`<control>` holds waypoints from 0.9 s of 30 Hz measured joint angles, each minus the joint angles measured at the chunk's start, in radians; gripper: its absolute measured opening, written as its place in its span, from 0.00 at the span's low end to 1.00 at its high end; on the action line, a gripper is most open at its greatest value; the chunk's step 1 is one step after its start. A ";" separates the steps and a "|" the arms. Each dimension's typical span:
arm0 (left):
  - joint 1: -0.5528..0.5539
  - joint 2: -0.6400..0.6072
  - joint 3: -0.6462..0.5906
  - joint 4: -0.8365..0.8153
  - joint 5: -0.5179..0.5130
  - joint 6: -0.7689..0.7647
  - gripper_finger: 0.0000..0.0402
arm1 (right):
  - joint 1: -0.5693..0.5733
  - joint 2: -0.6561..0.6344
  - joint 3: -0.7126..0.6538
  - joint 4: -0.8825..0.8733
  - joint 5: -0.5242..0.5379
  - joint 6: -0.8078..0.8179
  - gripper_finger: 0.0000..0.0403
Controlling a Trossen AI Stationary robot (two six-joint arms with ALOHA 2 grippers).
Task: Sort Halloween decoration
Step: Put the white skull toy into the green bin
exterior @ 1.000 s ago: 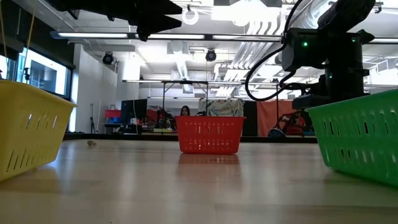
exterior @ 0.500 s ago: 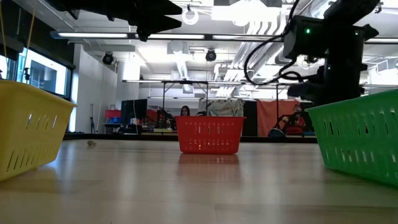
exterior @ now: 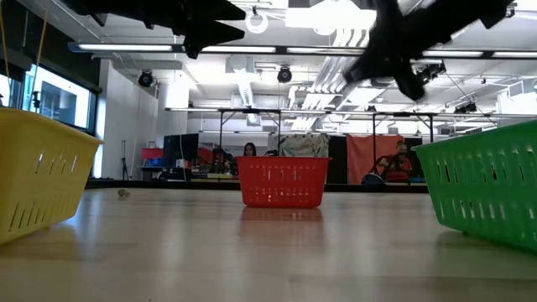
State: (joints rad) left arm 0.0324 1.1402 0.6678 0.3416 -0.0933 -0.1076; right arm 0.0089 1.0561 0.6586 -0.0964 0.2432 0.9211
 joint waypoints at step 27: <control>0.000 0.000 0.005 0.257 0.104 -0.195 0.49 | -0.003 -0.063 0.002 0.520 -0.200 -0.698 0.10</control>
State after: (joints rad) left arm 0.0322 1.1404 0.6724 0.5991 0.0109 -0.3027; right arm 0.0063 0.9936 0.6605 0.4232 0.0433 0.2234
